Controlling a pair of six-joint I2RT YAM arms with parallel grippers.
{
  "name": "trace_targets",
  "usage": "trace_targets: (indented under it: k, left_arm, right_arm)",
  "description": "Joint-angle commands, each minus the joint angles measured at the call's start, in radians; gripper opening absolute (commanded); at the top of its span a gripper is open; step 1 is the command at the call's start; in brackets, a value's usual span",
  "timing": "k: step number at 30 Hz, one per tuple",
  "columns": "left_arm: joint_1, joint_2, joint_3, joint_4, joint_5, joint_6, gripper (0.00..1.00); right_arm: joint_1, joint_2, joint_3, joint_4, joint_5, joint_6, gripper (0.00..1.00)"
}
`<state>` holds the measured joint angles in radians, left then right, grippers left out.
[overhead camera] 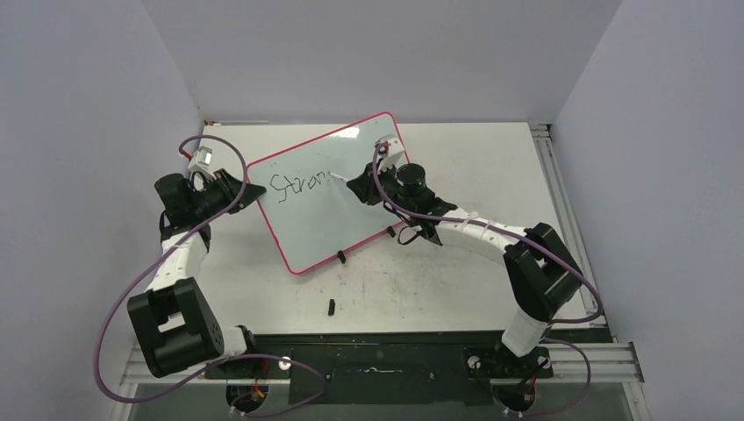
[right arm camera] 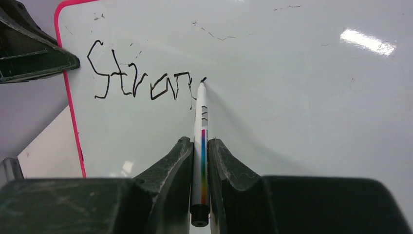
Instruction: Write a sentence on the whiteboard
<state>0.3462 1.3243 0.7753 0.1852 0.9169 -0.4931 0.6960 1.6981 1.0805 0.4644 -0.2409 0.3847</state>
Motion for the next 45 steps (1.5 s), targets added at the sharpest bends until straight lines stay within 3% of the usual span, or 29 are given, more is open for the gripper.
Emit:
trace_targets:
  k: [1,45]
  left_arm:
    - [-0.004,0.002,0.028,0.022,-0.005,0.025,0.18]
    - [-0.002,-0.005,0.026,0.026,0.0,0.025,0.15]
  right_arm:
    - [0.012,0.0,0.053,0.053,0.0,-0.011,0.05]
    - [0.023,-0.027,0.018,0.031,0.064,-0.046,0.05]
